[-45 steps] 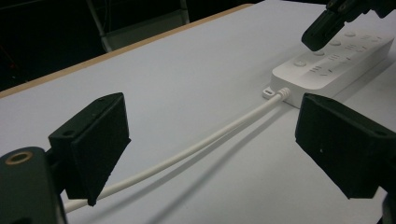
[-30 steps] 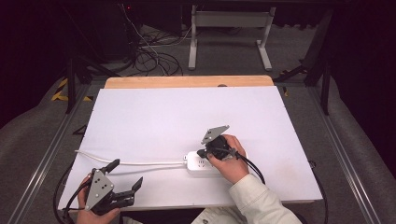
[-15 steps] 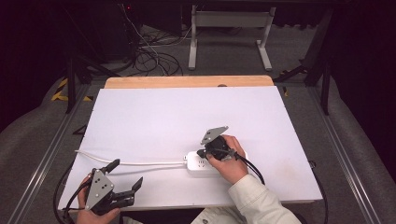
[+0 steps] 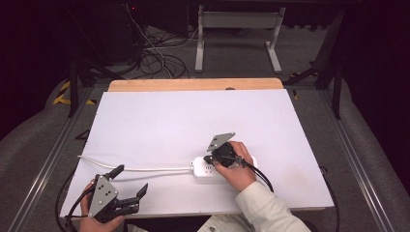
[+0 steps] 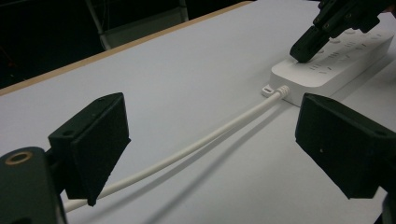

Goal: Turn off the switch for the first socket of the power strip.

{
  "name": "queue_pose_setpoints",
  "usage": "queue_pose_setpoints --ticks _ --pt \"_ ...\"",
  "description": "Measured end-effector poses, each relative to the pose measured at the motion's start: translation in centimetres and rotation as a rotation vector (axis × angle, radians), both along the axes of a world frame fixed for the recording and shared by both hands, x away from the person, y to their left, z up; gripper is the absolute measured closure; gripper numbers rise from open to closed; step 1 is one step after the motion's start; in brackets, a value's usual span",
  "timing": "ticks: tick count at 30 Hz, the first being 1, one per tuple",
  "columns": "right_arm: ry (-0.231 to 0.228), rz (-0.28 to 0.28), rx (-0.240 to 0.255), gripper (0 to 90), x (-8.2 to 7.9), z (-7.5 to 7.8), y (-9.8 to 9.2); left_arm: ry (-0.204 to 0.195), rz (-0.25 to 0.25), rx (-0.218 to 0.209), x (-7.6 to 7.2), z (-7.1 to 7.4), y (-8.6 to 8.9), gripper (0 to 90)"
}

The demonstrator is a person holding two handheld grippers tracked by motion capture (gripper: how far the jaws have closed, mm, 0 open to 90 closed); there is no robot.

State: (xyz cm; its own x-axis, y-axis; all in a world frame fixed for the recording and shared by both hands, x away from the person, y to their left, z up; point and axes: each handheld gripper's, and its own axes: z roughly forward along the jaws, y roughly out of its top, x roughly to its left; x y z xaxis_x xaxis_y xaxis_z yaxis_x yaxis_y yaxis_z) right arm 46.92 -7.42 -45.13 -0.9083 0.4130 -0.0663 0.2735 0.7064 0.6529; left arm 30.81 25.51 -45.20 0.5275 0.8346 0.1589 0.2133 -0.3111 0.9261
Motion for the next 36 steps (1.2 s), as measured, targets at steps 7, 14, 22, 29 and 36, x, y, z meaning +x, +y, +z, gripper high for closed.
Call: queue_pose_setpoints --ticks 7,14,22,29,36 --pt "-0.007 -0.006 -0.004 90.0 -0.13 -0.02 0.04 0.003 0.001 -0.006 -0.03 -0.02 -0.06 10.5" --pt "0.000 -0.015 0.003 90.0 -0.06 -0.07 -0.01 0.001 0.002 -0.005 -0.08 0.01 -0.06 10.5" --pt "-0.007 -0.020 -0.009 90.0 -0.25 -0.04 0.17 -0.006 0.003 0.002 -0.08 0.04 -0.05 10.4" --pt "-0.011 -0.025 -0.028 90.0 -0.37 -0.05 0.36 -0.007 0.003 0.003 -0.11 0.06 -0.03 10.4" --pt "-0.027 -0.034 0.010 90.0 -0.41 -0.05 0.23 -0.002 0.002 -0.004 -0.07 0.00 -0.09 10.5"
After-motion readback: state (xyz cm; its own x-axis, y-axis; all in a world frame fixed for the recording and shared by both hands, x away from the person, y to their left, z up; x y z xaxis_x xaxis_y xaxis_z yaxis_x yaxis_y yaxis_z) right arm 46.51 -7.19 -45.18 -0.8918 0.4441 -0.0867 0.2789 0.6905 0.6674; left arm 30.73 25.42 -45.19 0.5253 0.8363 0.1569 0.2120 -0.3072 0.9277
